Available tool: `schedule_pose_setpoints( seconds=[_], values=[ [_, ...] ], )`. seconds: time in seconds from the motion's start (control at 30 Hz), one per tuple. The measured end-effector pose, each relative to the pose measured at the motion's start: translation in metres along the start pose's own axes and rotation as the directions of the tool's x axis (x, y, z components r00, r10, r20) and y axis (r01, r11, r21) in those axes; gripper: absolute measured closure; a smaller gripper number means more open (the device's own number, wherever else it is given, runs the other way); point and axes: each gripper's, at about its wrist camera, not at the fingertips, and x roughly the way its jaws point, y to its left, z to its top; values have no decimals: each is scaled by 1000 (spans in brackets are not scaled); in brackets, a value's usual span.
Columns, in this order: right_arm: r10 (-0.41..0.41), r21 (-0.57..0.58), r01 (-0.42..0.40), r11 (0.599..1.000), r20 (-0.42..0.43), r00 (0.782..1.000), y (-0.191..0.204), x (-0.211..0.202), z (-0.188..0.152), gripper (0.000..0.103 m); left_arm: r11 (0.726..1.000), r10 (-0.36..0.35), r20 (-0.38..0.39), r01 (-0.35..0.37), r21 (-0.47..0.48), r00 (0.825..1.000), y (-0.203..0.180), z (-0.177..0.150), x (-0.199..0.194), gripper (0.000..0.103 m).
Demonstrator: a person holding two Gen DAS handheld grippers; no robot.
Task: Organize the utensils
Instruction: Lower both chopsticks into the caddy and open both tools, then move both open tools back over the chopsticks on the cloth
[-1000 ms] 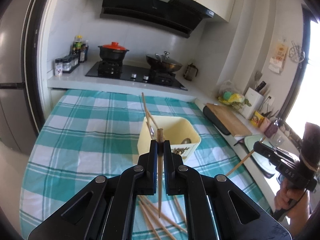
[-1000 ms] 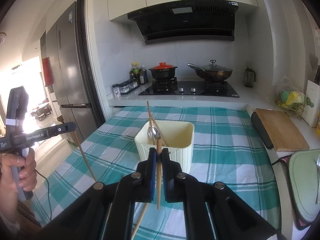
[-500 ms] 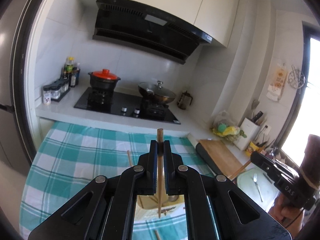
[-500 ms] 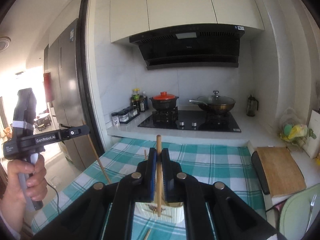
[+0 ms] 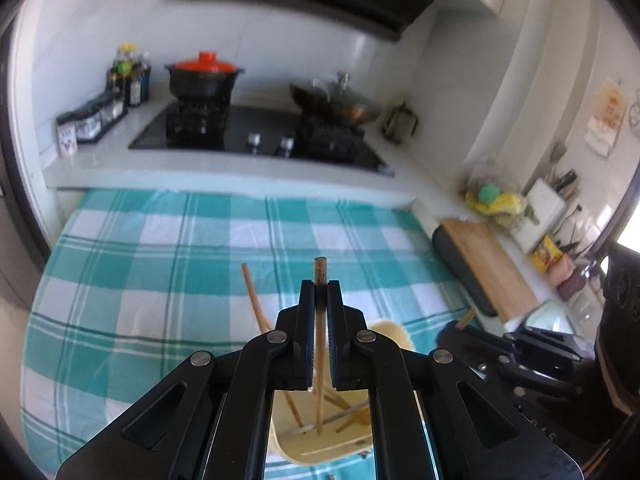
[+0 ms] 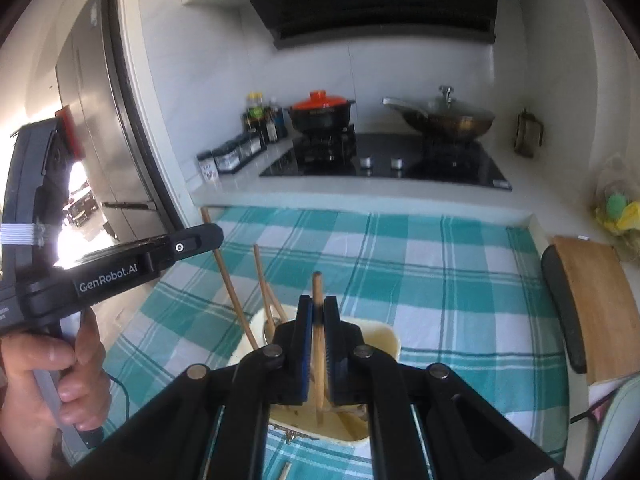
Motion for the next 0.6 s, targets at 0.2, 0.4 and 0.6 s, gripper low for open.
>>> schedule_pose_setpoints(
  seconds=[0.2,0.4,0.6],
  values=[
    [-26,17,26,1000,-30,999,-4,24,-18,63,998,57,-66,-55,24,996,0,-20,17,41],
    [-82,-18,81,997,-11,997,-3,-3,-37,50,990,114,-45,-110,89,992,5,-41,-24,25],
    [-119,-107,115,988,-28,993,7,-34,-64,36,965,190,-104,-166,204,976,9,-80,-71,23]
  ],
)
